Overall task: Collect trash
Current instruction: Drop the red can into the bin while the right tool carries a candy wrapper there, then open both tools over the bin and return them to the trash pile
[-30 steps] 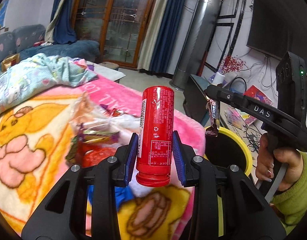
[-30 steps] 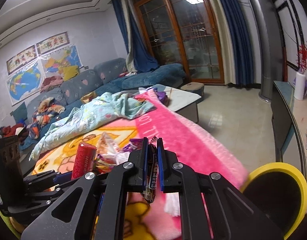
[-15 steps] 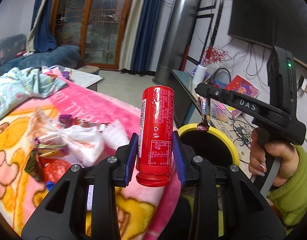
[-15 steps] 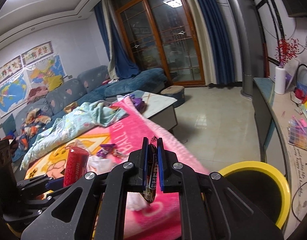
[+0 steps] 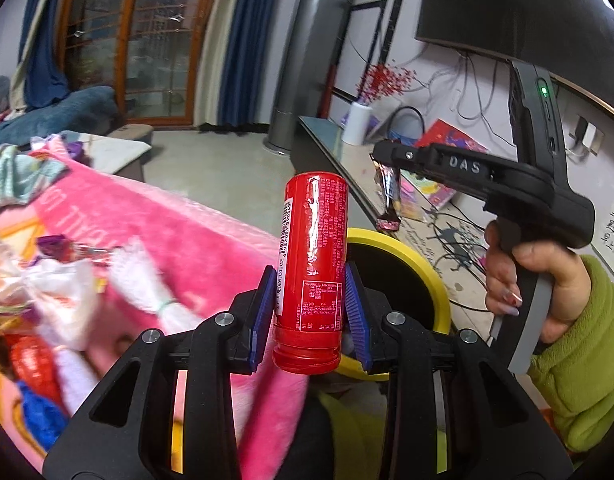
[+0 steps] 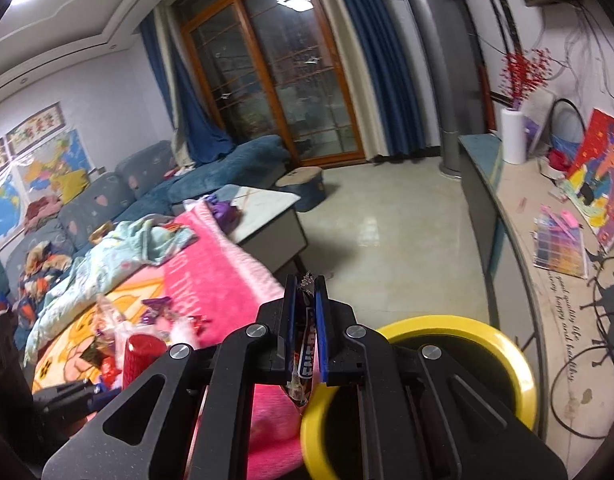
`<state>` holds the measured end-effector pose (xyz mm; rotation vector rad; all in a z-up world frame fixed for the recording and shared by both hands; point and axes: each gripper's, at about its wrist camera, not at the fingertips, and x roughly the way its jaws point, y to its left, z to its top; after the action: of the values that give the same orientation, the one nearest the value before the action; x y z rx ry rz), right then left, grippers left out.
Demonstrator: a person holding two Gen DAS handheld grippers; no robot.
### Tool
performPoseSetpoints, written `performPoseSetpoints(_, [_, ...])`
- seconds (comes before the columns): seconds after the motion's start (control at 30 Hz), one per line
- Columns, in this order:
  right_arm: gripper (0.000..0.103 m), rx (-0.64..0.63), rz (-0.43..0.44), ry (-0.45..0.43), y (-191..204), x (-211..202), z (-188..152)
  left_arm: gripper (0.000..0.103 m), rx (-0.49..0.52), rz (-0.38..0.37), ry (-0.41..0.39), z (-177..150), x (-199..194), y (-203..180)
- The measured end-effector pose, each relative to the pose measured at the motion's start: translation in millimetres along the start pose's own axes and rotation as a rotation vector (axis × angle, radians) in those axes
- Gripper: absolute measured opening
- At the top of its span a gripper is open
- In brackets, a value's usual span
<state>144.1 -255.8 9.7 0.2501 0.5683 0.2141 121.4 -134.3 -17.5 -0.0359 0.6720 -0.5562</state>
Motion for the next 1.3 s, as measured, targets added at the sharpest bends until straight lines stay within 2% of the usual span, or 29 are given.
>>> performPoseSetpoints(0.47, [0.009, 0.114, -0.078, 0.037, -70, 8, -7, 0.027, 0.062, -0.093, 0.117, -13, 83, -46])
performPoseSetpoints(0.83, [0.011, 0.177, -0.115, 0.11, -100, 24, -23, 0.028, 0.067, -0.088, 0.168, -18, 127, -52])
performPoseSetpoints(0.87, [0.011, 0.186, -0.116, 0.119, -102, 26, -24, 0.032, 0.064, -0.089, 0.17, -19, 129, -51])
performPoseSetpoints(0.9, [0.011, 0.194, -0.119, 0.129, -105, 28, -26, 0.041, 0.062, -0.087, 0.166, -19, 129, -50])
performPoseSetpoints(0.97, [0.02, 0.204, -0.118, 0.145, -107, 32, -28, 0.049, 0.06, -0.077, 0.158, -20, 127, -48])
performPoseSetpoints(1.0, [0.03, 0.209, -0.119, 0.148, -107, 33, -29, 0.053, 0.058, -0.076, 0.152, -20, 124, -47])
performPoseSetpoints(1.03, [0.032, 0.212, -0.119, 0.148, -107, 33, -29, 0.055, 0.06, -0.071, 0.145, -20, 122, -46])
performPoseSetpoints(1.07, [0.032, 0.21, -0.122, 0.151, -107, 34, -30, 0.061, 0.061, -0.064, 0.139, -20, 120, -46])
performPoseSetpoints(1.17, [0.032, 0.204, -0.126, 0.149, -105, 34, -30, 0.069, 0.038, -0.047, 0.118, -18, 111, -39])
performPoseSetpoints(1.3, [0.034, 0.183, -0.142, 0.11, -97, 28, -28, 0.087, 0.004, -0.022, 0.081, -15, 96, -30])
